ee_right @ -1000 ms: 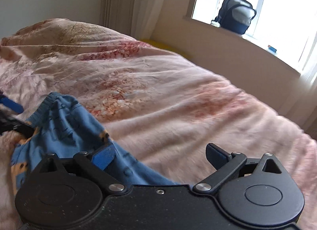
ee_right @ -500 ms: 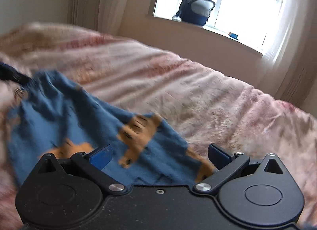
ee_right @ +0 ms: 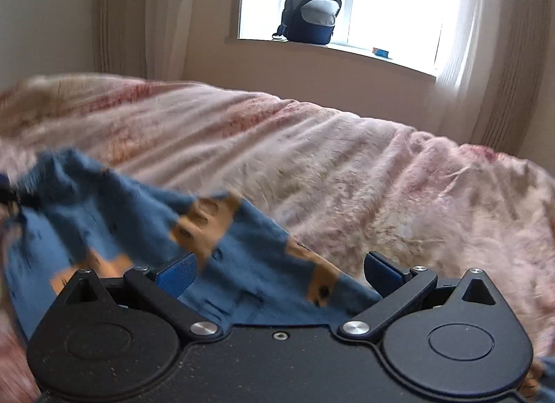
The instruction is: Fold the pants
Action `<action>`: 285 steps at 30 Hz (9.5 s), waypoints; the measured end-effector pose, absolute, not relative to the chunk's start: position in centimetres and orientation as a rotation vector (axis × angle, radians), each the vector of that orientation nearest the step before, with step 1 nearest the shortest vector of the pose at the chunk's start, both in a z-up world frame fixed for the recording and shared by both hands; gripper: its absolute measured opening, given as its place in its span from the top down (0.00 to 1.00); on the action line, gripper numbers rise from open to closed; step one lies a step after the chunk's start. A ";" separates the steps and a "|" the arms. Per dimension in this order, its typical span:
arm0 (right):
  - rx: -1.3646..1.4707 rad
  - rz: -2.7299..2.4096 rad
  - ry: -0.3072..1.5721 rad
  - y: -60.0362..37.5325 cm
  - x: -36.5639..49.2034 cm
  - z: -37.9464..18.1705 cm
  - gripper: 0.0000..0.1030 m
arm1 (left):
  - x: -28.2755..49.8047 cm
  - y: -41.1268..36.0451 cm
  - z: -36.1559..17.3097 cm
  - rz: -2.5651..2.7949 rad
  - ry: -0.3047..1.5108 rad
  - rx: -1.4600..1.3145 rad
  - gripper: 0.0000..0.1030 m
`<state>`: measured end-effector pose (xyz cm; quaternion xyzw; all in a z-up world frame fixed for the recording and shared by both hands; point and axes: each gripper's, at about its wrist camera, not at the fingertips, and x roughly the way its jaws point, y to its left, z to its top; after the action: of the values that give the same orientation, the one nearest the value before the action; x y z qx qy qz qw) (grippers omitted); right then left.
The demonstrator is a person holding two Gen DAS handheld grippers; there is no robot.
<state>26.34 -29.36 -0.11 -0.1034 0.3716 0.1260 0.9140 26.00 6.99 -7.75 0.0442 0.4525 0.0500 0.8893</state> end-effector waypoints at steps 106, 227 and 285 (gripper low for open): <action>-0.427 -0.143 0.624 -48.1 6.9 5.0 0.86 | 26.4 -48.2 -2.5 -0.894 1.383 0.226 0.87; -0.709 -0.128 0.487 -34.8 16.6 2.3 0.00 | 24.4 -5.2 -7.3 -0.459 0.901 -0.099 0.03; -0.366 1.293 0.993 -7.5 39.7 -2.1 0.81 | 23.9 16.0 -8.3 -0.157 0.925 -0.664 0.01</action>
<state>39.73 -7.45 -2.10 -0.1626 0.4406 0.5740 0.6708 23.90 15.95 -8.27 -0.3142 0.4376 -0.0743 0.8392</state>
